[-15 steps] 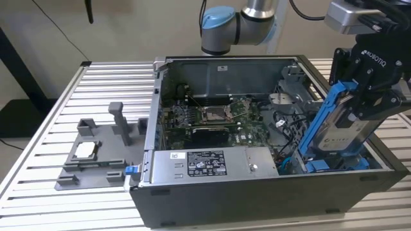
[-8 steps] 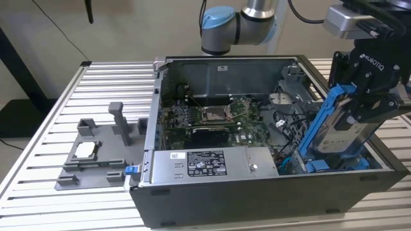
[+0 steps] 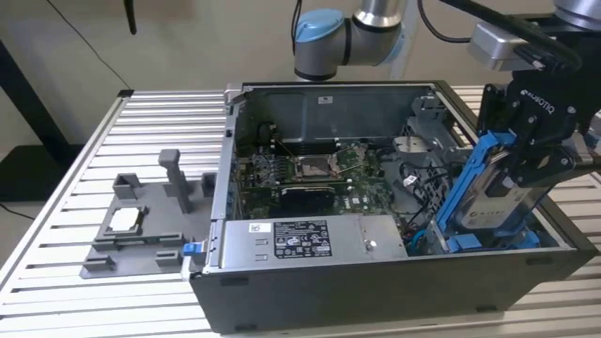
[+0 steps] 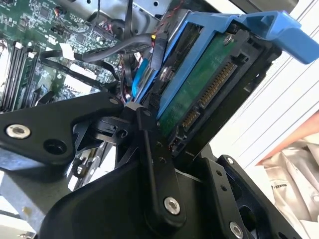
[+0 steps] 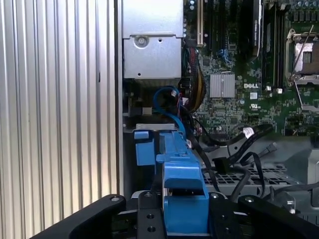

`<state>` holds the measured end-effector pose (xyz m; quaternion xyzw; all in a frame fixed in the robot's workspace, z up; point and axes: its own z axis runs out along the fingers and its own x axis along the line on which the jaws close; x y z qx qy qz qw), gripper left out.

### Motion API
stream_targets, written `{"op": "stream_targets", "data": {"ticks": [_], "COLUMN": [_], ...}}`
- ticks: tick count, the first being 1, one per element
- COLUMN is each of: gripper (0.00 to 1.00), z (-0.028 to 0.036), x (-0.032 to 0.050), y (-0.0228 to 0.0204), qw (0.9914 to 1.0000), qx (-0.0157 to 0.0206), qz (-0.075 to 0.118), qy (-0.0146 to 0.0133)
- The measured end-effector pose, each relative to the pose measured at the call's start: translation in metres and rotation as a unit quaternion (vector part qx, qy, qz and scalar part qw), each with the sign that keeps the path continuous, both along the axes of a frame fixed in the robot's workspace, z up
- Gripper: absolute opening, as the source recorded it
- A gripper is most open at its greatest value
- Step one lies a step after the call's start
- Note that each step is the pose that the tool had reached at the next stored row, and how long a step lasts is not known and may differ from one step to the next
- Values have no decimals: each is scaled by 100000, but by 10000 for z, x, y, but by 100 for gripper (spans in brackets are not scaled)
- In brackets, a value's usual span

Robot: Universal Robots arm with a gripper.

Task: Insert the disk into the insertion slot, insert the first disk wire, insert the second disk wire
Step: 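Insert the disk into the insertion slot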

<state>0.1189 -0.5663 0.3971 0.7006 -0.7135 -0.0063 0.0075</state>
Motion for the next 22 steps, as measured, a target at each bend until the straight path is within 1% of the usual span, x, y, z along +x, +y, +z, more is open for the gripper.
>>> {"op": "stream_targets", "data": {"ticks": [7,10,14,15,16,20,21,22], "gripper": [33,33,34,40,40,40,40,40], "z": [-125,-153,-158,-157,-152,-94,-83,-78], "x": [0,0,0,0,0,0,-1,-2], "y": [0,1,0,0,0,8,16,23], "qw": [100000,100000,100000,100000,100000,100000,100000,100000], "qx": [-9,-15,-6,8,-13,-273,-294,-291], "qz": [2,2,4,2,3,1,0,-3], "qy": [5,5,5,7,5,4,-6,-73]}}
